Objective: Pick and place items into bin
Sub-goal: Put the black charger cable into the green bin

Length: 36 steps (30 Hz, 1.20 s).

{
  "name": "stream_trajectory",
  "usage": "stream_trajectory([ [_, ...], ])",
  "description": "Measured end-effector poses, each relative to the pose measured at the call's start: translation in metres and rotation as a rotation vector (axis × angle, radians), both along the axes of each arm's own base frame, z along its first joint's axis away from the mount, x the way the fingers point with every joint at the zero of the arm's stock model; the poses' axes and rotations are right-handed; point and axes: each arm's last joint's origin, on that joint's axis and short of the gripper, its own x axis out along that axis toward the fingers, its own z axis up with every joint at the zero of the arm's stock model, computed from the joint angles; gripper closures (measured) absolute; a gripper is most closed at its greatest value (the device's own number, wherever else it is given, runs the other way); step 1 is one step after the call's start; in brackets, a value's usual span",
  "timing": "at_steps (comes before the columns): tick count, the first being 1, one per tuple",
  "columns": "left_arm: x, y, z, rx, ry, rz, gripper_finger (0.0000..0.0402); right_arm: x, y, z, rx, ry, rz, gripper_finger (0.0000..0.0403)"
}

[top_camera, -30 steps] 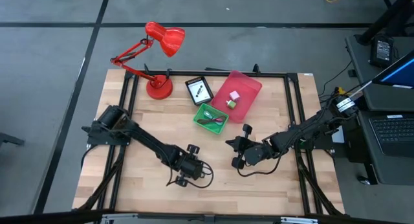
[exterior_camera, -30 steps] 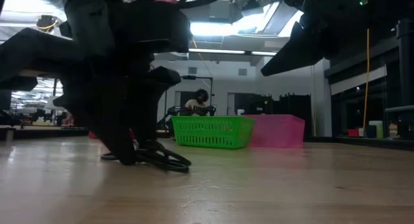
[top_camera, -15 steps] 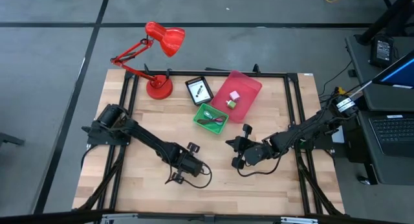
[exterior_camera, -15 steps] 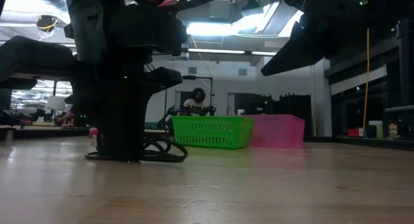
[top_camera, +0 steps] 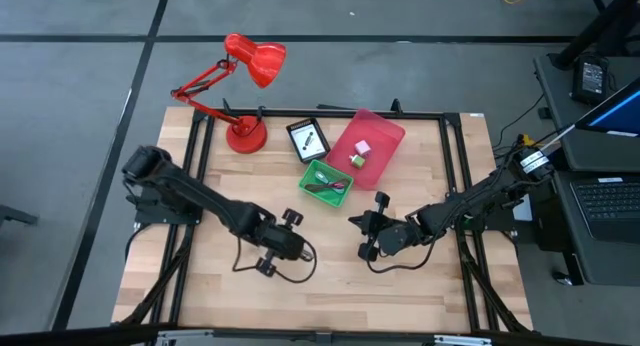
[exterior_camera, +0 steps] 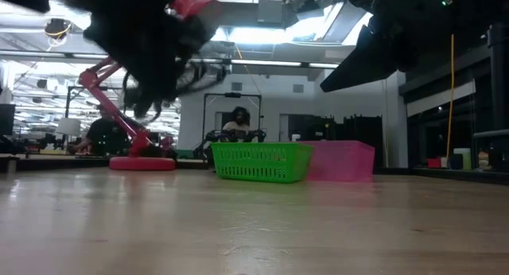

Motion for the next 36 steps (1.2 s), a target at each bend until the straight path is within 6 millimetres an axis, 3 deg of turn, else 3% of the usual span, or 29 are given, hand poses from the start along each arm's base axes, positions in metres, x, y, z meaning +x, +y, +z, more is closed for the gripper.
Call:
stream_trajectory([
  [5,-0.004,0.007,0.022,-0.020,-0.088,-0.007,0.0373,0.000,0.001,0.000,0.015,0.008,0.020,0.0402],
  [8,-0.003,0.008,0.025,-0.034,-0.113,-0.015,0.0373,0.000,0.001,0.000,0.016,0.009,0.021,0.0402],
  [18,-0.006,0.014,-0.014,-0.148,-0.241,-0.030,0.0373,-0.001,0.004,-0.001,0.031,0.015,0.051,0.0402],
  [27,-0.018,0.038,-0.005,-0.199,-0.339,0.013,0.0373,-0.002,0.007,0.000,0.032,0.013,0.059,0.0402],
  [36,-0.051,0.055,-0.007,-0.250,-0.591,0.020,0.0373,-0.002,0.007,0.000,0.029,0.016,0.061,0.0402],
])
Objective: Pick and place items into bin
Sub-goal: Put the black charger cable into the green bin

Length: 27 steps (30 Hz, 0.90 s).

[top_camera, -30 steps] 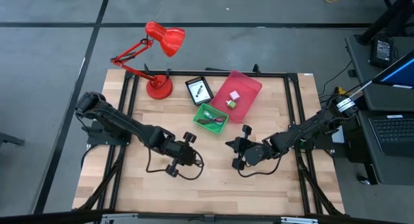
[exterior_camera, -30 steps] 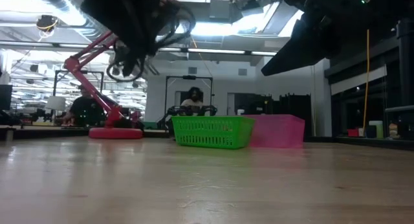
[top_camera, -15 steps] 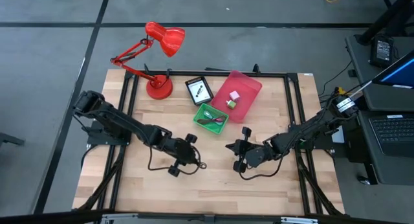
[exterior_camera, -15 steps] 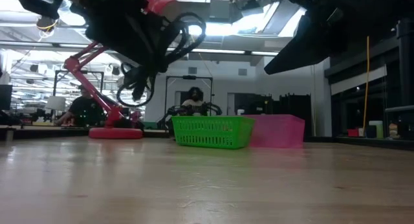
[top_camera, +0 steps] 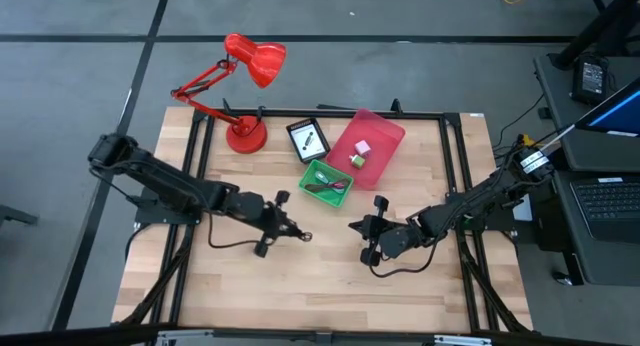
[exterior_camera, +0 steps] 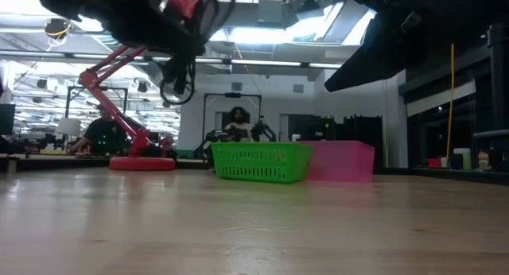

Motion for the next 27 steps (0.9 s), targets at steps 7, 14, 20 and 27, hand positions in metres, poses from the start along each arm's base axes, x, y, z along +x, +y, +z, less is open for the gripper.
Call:
stream_trajectory([
  [7,-0.017,0.021,0.001,0.031,-0.087,0.143,0.0373,0.000,0.000,0.000,0.001,0.000,-0.001,0.0402],
  [14,-0.033,0.036,0.003,-0.010,-0.278,0.159,0.0373,-0.001,0.000,-0.001,-0.003,0.008,-0.001,0.0402],
  [20,-0.045,0.041,-0.005,-0.094,-0.368,0.186,0.0373,-0.001,0.000,-0.001,-0.005,0.010,-0.001,0.0402],
  [27,-0.046,0.044,-0.003,-0.114,-0.407,0.269,0.0373,-0.001,0.000,-0.001,-0.004,0.010,-0.002,0.0402],
])
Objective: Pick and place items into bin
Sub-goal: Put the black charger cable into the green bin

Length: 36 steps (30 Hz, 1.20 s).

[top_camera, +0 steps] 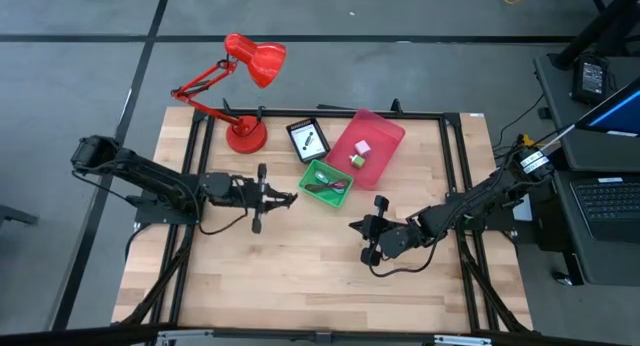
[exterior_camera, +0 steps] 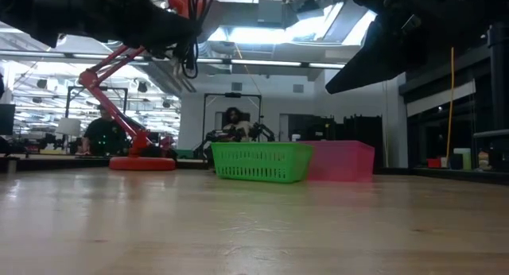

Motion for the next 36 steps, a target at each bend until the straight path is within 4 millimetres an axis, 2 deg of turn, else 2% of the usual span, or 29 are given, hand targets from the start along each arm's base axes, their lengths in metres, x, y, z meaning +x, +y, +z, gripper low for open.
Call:
stream_trajectory([
  [5,0.000,0.001,0.000,-0.020,-0.001,0.047,0.0373,0.000,-0.001,0.000,0.000,-0.001,-0.003,0.0402],
  [11,0.001,0.005,-0.002,-0.045,0.003,0.192,0.0373,0.001,-0.002,0.000,0.000,-0.004,-0.011,0.0402],
  [17,0.016,0.016,0.005,-0.044,0.001,0.280,0.0373,0.001,-0.002,0.000,0.000,-0.004,-0.011,0.0402],
  [25,0.043,0.036,0.001,-0.016,0.068,0.200,0.0373,0.001,-0.002,0.000,-0.002,-0.003,-0.009,0.0402],
  [30,0.059,0.046,0.004,-0.019,0.090,0.207,0.0373,0.001,-0.002,0.000,-0.003,-0.002,-0.009,0.0402],
  [36,0.075,0.057,0.003,0.014,0.238,0.167,0.0373,0.001,-0.002,0.000,-0.017,0.001,0.000,0.0402],
])
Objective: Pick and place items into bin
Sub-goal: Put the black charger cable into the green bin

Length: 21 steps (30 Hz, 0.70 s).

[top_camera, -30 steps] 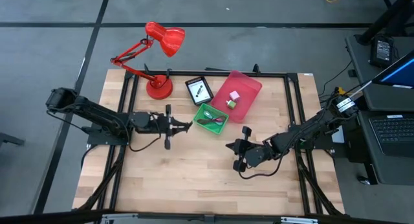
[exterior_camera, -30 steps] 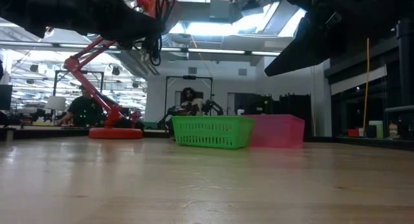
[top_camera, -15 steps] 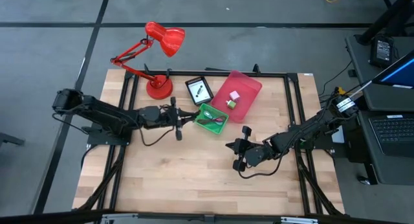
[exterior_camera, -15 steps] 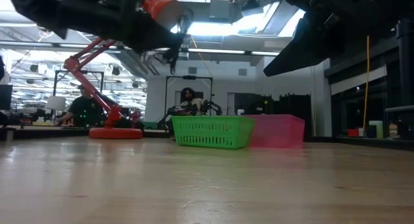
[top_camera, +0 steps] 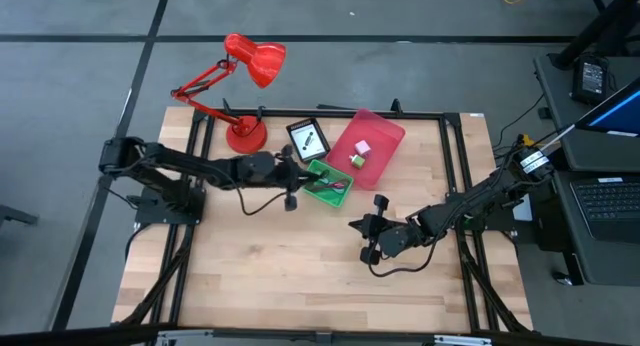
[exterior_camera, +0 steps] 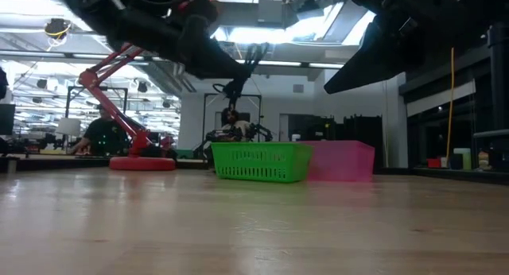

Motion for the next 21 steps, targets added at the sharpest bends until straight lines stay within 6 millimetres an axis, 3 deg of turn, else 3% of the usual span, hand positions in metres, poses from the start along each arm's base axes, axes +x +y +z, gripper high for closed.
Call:
stream_trajectory([
  [12,0.027,0.006,0.029,0.125,0.359,-0.088,0.0373,0.001,0.000,0.001,0.006,-0.013,0.000,0.0402],
  [21,0.051,0.009,0.033,0.186,0.511,-0.144,0.0373,0.001,0.000,0.001,0.007,-0.013,0.001,0.0402],
])
